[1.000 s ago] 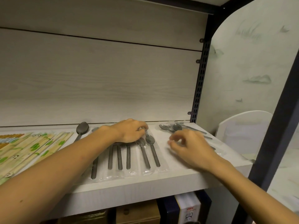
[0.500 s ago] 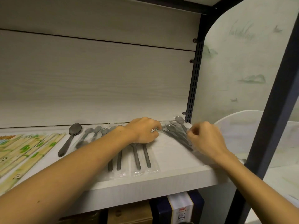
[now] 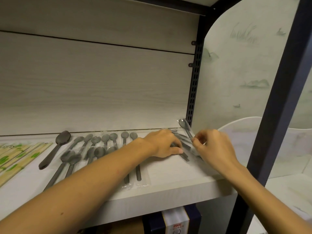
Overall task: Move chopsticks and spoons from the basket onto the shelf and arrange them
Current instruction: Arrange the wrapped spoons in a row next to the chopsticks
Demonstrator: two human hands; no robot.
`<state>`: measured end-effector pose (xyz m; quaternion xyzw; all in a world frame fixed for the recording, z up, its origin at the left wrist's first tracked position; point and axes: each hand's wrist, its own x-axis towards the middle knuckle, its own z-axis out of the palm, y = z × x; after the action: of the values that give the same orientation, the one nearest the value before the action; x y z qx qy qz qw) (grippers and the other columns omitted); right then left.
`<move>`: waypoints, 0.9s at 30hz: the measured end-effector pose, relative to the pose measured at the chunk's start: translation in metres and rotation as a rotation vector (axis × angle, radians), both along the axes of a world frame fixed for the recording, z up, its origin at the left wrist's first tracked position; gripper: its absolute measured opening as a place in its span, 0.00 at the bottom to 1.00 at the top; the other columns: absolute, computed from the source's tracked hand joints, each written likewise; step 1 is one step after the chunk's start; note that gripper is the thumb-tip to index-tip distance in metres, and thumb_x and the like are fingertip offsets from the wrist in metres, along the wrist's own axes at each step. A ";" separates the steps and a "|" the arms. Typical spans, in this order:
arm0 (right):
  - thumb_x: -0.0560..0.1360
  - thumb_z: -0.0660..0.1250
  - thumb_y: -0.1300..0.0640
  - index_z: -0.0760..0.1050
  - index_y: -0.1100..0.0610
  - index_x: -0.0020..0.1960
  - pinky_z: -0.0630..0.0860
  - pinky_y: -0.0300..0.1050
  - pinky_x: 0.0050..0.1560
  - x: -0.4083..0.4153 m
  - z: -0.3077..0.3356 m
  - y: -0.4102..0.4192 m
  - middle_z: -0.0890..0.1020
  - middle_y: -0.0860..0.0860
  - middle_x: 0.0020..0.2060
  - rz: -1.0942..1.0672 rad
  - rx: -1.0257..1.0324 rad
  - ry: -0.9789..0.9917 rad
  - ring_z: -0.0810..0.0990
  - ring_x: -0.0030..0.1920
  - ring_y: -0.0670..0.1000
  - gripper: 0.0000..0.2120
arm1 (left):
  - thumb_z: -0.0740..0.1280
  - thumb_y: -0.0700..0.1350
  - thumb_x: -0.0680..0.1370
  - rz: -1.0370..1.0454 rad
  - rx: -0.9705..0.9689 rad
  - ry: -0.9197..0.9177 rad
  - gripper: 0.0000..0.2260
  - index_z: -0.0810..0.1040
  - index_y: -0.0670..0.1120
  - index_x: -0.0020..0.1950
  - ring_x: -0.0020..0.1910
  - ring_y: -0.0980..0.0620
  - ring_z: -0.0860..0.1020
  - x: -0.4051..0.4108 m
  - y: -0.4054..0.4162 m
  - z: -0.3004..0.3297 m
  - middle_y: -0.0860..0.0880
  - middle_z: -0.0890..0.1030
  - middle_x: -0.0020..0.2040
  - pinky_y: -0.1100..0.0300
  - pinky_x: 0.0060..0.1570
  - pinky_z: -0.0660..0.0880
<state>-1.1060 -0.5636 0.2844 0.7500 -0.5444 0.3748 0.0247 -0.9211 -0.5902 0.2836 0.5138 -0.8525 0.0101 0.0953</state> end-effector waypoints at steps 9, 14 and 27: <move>0.75 0.66 0.53 0.81 0.52 0.42 0.74 0.46 0.36 -0.004 0.002 0.000 0.82 0.48 0.34 0.007 -0.041 -0.040 0.78 0.38 0.53 0.07 | 0.72 0.50 0.74 -0.005 -0.093 0.226 0.07 0.85 0.50 0.49 0.42 0.55 0.76 0.005 -0.001 0.005 0.53 0.83 0.45 0.55 0.47 0.77; 0.75 0.67 0.53 0.81 0.51 0.41 0.75 0.46 0.37 0.005 0.005 0.006 0.81 0.45 0.32 0.049 -0.047 -0.068 0.79 0.37 0.52 0.06 | 0.72 0.52 0.73 0.068 -0.130 0.223 0.08 0.85 0.51 0.49 0.41 0.57 0.76 0.049 0.012 0.025 0.58 0.79 0.41 0.61 0.43 0.71; 0.73 0.66 0.52 0.82 0.51 0.40 0.78 0.47 0.43 0.056 -0.011 0.023 0.82 0.46 0.33 0.209 0.194 -0.003 0.80 0.40 0.49 0.07 | 0.70 0.54 0.75 0.274 -0.038 0.099 0.16 0.78 0.53 0.61 0.48 0.54 0.76 0.105 0.009 0.013 0.54 0.81 0.53 0.53 0.54 0.76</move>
<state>-1.0496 -0.5406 0.2734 0.8011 -0.4969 0.3220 -0.0876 -0.8160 -0.5812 0.2965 0.6232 -0.7684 0.0135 0.1447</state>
